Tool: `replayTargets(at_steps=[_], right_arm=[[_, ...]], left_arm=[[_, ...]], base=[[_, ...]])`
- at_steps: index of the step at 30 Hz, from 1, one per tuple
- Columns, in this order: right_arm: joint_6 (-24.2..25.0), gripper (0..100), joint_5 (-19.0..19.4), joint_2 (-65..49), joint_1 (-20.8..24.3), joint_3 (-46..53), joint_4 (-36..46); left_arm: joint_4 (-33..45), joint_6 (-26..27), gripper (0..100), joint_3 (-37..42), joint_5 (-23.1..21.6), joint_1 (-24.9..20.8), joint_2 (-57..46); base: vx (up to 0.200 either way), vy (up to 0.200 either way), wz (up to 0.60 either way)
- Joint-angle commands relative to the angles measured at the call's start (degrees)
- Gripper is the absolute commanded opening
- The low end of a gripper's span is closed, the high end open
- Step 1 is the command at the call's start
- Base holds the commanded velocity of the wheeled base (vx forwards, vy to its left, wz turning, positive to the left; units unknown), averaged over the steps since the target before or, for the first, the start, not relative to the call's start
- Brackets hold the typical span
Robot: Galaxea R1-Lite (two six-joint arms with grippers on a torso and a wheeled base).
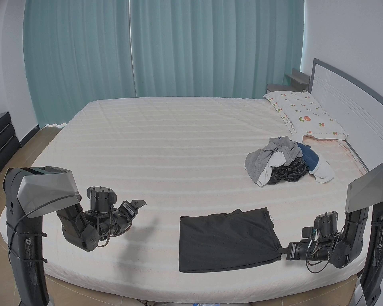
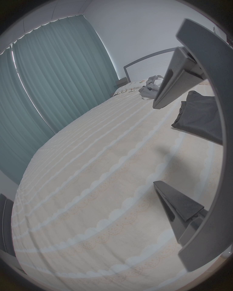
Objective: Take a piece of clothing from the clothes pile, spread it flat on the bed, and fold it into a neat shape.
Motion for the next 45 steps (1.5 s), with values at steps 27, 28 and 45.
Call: replayTargets(at_steps=[27,28,45], right_arm=[[11.0,100,-0.2,11.3,-0.5,-29.5,1.6],[12.2,100,-0.3,11.8,-0.3,-31.0,2.7],[16.7,0,-0.4,13.0,0.5,-37.8,8.4]], left_arm=[[0.0,0.0,100,-0.1,0.1,0.0,0.1],[0.0,0.0,100,-0.1,0.1,0.0,0.1],[0.0,0.0,100,-0.1,0.1,0.0,0.3]], base=[[0.000,0.000,0.00],[0.000,0.000,0.00],[0.000,0.000,0.00]])
